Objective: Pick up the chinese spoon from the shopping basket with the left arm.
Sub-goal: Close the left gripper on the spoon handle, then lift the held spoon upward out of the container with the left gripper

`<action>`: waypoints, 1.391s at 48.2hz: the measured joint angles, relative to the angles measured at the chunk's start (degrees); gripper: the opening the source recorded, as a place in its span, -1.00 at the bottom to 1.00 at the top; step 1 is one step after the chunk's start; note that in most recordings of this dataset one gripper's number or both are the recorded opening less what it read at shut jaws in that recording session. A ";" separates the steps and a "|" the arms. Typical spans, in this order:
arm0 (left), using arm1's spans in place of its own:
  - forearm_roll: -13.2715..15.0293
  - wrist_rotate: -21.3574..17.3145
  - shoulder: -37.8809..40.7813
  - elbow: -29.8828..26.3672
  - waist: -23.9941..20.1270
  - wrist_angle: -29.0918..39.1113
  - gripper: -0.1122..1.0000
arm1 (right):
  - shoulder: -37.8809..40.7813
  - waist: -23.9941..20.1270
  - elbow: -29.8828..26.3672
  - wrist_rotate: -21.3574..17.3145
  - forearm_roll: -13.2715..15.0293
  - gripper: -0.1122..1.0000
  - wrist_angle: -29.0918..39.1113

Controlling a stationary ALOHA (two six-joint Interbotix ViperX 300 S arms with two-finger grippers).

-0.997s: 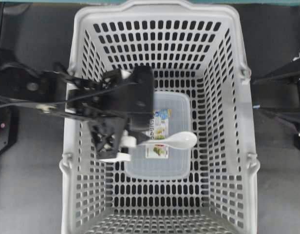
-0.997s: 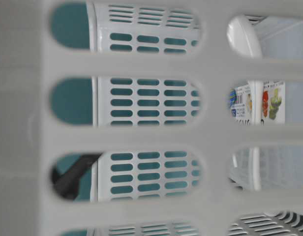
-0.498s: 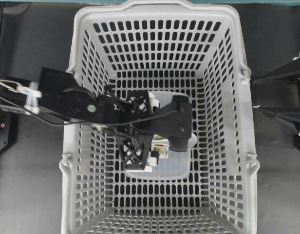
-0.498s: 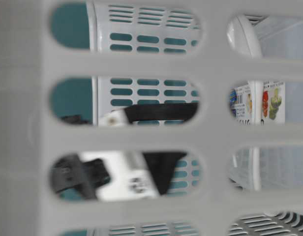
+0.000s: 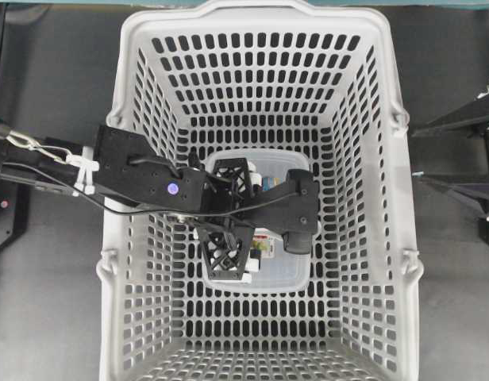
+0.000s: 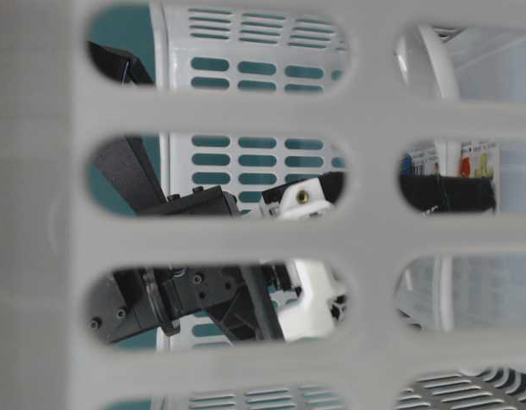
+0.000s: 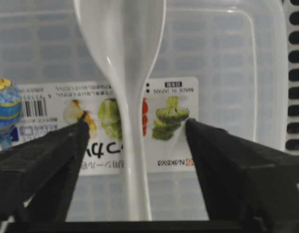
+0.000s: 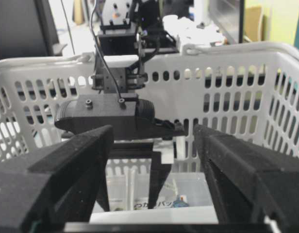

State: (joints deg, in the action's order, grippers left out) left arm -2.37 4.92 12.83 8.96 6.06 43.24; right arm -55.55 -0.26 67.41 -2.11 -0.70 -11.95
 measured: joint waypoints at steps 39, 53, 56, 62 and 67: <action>0.00 0.00 -5.62 -16.52 0.18 20.04 -0.57 | -0.09 0.00 0.00 0.00 0.00 0.38 0.00; 0.00 0.09 -4.57 -30.15 0.44 32.70 -0.57 | -0.09 0.00 0.09 0.00 0.00 0.38 0.00; 0.00 0.00 -4.04 -30.59 0.44 33.22 -0.57 | -0.09 0.00 0.09 0.00 -0.09 0.38 0.00; 0.00 -0.09 -3.43 -30.67 0.44 33.49 -0.57 | -0.09 0.00 0.09 0.00 0.00 0.38 0.00; 0.00 -0.18 -3.25 -30.67 0.44 33.49 -0.57 | -0.09 0.00 0.09 0.00 0.00 0.38 0.00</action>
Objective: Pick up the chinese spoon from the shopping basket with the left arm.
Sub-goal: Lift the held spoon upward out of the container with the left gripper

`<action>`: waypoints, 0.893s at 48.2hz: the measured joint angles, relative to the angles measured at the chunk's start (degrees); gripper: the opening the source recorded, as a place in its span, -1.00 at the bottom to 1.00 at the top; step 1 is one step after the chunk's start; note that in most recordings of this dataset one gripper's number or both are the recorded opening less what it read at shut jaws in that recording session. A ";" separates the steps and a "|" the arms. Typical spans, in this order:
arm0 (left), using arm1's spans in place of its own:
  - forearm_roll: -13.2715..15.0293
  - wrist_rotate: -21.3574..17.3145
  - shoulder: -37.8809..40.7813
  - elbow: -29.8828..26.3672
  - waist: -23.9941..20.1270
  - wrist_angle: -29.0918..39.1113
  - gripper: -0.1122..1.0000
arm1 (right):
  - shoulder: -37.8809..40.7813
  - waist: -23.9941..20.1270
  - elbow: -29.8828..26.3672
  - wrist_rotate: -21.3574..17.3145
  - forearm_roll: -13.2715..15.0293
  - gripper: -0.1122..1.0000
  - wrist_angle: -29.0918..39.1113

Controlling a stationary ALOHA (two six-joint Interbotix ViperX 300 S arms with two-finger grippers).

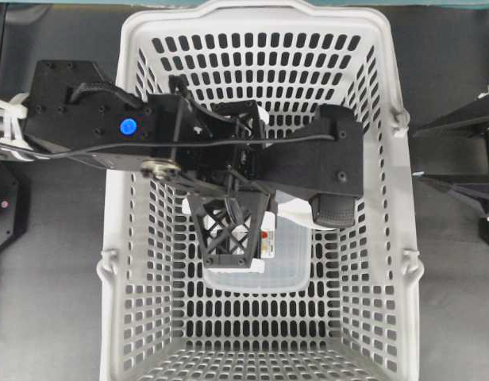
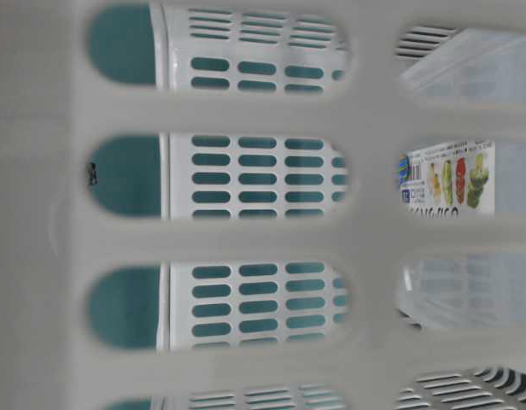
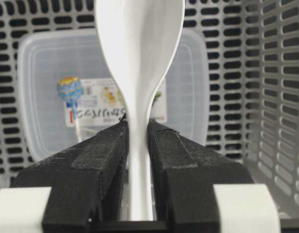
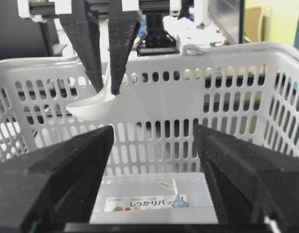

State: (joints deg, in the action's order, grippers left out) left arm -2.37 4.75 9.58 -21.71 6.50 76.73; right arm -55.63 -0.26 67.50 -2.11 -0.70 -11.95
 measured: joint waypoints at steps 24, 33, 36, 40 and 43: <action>0.00 0.00 0.53 0.00 -0.09 0.09 -0.57 | 0.00 0.00 0.00 0.00 0.00 0.38 0.00; 0.00 0.00 0.53 0.00 -0.09 0.09 -0.57 | 0.00 0.00 0.00 0.00 -0.09 0.38 0.00; 0.00 0.09 0.62 0.00 -0.09 0.09 -0.57 | 0.00 0.00 0.00 0.00 -0.09 0.37 0.00; 0.00 0.00 0.62 0.00 -0.09 0.00 -0.57 | 0.00 0.00 0.00 0.00 0.00 0.38 0.00; 0.00 -0.09 0.62 0.00 -0.09 0.09 -0.57 | 0.00 0.00 0.00 0.00 -0.09 0.38 0.00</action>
